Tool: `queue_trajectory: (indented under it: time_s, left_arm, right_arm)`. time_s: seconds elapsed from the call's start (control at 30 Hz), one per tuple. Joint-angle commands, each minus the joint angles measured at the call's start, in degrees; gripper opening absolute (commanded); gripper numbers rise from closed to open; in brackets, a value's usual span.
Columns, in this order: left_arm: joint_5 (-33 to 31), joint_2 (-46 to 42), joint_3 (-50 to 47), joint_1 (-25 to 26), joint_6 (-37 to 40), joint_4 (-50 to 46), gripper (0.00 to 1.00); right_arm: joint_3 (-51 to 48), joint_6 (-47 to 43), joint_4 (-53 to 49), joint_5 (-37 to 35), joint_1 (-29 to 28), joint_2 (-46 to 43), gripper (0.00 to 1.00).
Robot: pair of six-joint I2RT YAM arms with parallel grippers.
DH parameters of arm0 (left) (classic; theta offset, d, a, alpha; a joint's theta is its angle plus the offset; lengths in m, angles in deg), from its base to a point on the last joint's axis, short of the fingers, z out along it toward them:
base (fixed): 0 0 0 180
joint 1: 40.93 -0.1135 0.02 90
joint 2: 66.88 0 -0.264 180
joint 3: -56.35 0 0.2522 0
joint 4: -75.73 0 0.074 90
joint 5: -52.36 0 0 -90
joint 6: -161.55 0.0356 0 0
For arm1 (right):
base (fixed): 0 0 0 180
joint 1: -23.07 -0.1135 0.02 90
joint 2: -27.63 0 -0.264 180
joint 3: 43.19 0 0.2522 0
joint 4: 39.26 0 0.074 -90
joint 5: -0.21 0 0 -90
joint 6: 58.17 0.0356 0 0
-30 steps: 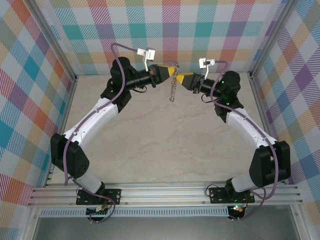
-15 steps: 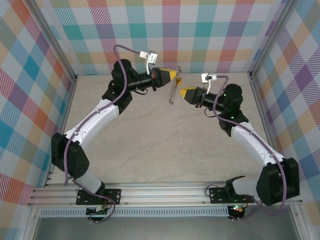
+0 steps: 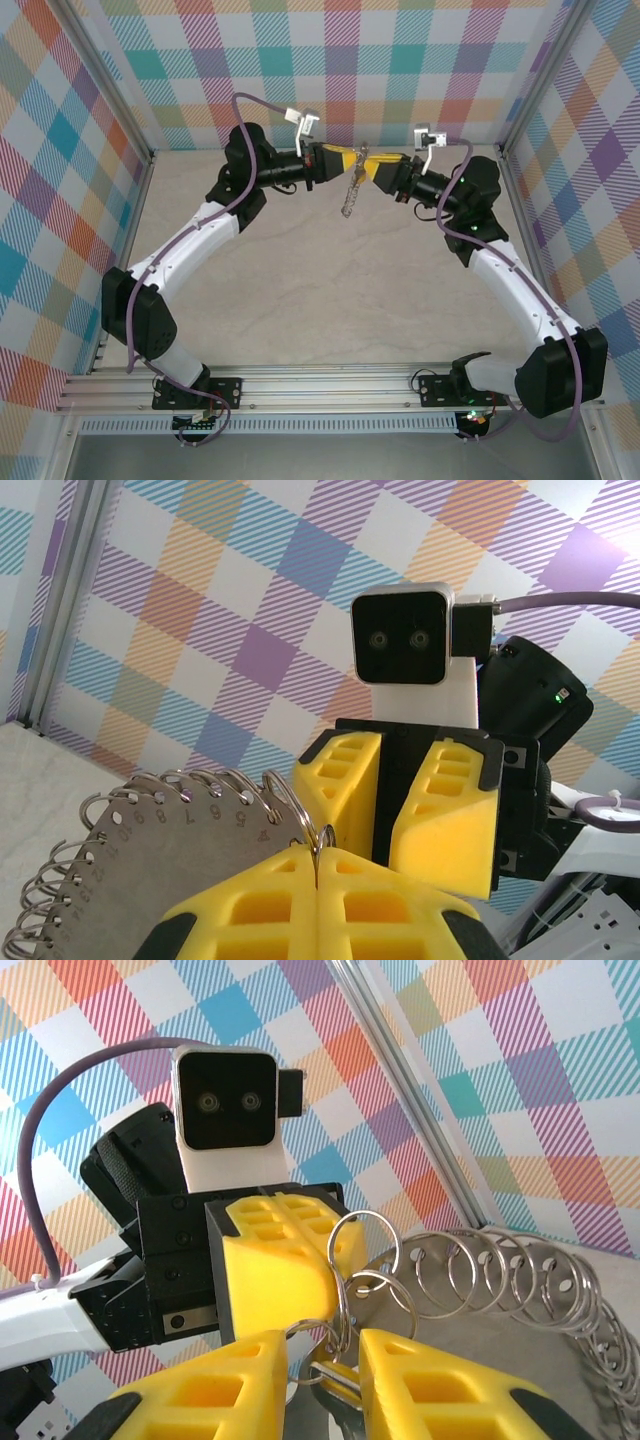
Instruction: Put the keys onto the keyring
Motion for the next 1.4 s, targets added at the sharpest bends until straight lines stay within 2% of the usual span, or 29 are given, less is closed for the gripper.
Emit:
queue_trajectory:
  time_s: [0.0,0.5,0.87,1.03,1.37]
  left_arm:
    - [1.63,-3.04,0.20,0.89,1.27,4.03,0.00]
    - [1.41,-3.79,0.21,1.82,2.92,1.85,0.00]
    - [-0.40,-3.35,0.45,1.84,4.13,0.47,0.00]
    - [-0.19,-3.05,0.98,1.85,4.00,0.29,0.00]
    - [0.22,-3.16,1.45,1.83,3.82,0.07,0.00]
  right_arm:
    - [1.87,-0.20,1.84,1.17,0.17,1.06,0.26]
    - [2.24,2.58,4.52,2.61,0.19,1.85,0.26]
    - [-0.41,-3.42,-3.35,-1.05,0.31,-4.74,0.26]
    - [-0.07,-2.24,-1.70,1.47,0.31,-4.38,0.29]
    - [1.43,1.11,2.87,3.35,0.31,-0.81,0.28]
